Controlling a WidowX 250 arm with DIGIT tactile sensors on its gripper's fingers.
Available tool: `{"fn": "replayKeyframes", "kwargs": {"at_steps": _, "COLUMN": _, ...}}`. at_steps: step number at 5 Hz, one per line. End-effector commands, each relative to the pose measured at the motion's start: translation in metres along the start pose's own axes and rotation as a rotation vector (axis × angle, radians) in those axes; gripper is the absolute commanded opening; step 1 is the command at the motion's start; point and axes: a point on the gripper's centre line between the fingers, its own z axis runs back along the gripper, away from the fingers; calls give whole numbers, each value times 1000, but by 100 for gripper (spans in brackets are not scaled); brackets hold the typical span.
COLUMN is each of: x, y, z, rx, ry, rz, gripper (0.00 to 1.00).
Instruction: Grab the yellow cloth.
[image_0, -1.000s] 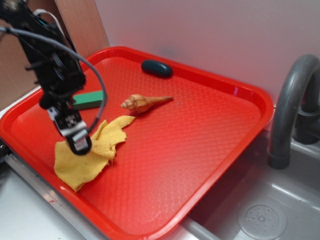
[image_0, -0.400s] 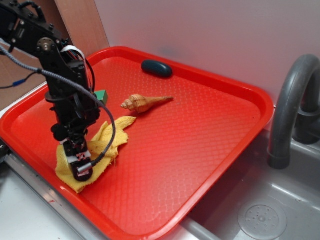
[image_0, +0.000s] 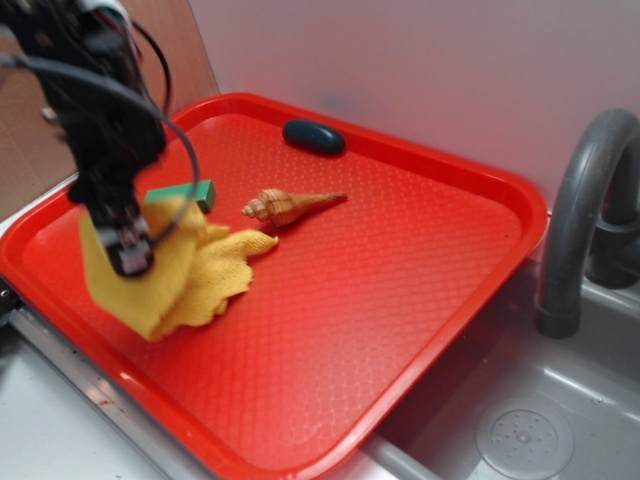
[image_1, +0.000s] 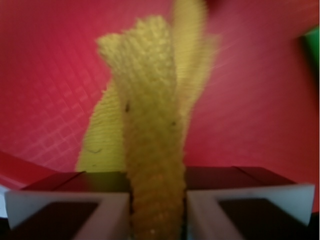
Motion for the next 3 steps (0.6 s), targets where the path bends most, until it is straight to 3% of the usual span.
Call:
{"fn": "replayKeyframes", "kwargs": {"at_steps": 1, "x": -23, "y": 36, "z": 105, "rx": 33, "ry": -131, "rz": 197, "gripper": 0}}
{"fn": "replayKeyframes", "kwargs": {"at_steps": 2, "x": -36, "y": 58, "z": 121, "rx": -26, "ry": -160, "rz": 284, "gripper": 0}}
{"fn": "replayKeyframes", "kwargs": {"at_steps": 3, "x": -42, "y": 71, "z": 119, "rx": -44, "ry": -186, "rz": 337, "gripper": 0}}
